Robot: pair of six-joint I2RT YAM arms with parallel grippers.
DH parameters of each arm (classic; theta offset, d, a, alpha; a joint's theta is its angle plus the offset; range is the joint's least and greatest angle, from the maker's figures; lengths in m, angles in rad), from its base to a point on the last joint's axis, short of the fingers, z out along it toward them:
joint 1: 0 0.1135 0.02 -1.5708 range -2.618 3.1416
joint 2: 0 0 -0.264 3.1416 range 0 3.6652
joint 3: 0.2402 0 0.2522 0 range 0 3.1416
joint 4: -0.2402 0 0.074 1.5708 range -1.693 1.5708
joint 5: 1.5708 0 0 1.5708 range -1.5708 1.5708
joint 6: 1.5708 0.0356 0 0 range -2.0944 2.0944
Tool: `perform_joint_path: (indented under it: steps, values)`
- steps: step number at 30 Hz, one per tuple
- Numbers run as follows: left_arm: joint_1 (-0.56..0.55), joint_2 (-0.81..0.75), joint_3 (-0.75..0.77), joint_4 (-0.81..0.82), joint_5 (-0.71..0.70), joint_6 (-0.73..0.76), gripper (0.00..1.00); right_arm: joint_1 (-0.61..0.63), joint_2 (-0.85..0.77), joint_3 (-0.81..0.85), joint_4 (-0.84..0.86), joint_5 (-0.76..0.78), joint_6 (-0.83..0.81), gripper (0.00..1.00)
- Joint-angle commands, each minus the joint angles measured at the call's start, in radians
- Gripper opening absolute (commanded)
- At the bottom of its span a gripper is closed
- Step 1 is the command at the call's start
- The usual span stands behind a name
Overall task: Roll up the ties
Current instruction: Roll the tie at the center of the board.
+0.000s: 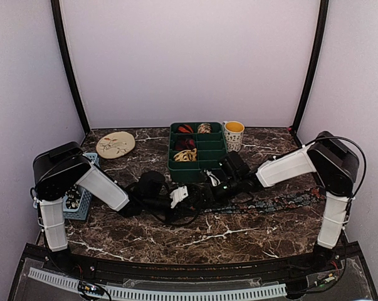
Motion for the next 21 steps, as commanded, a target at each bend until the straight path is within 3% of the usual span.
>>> perform_joint_path:
  steps: [1, 3, 7, 10, 15, 21]
  values:
    - [-0.001, 0.042, -0.021, -0.135, -0.019, 0.001, 0.25, 0.018, 0.025, 0.033, 0.007, -0.002, -0.002, 0.23]
    - [0.0, 0.042, -0.019, -0.135, -0.019, 0.002, 0.25, 0.02, 0.036, 0.031, 0.009, 0.0, -0.001, 0.19]
    - [0.003, 0.042, -0.019, -0.136, -0.02, -0.003, 0.26, 0.019, 0.043, 0.027, 0.004, 0.006, -0.004, 0.0]
    - [0.007, 0.034, -0.026, -0.125, -0.02, -0.009, 0.33, 0.017, 0.048, 0.022, -0.008, 0.019, -0.007, 0.0]
    - [0.009, -0.027, -0.047, -0.102, -0.012, -0.008, 0.53, 0.017, 0.053, 0.007, 0.001, 0.025, 0.003, 0.0]
    - [0.008, -0.085, -0.068, -0.071, -0.046, -0.003, 0.63, 0.016, 0.053, 0.004, 0.002, 0.028, 0.008, 0.0]
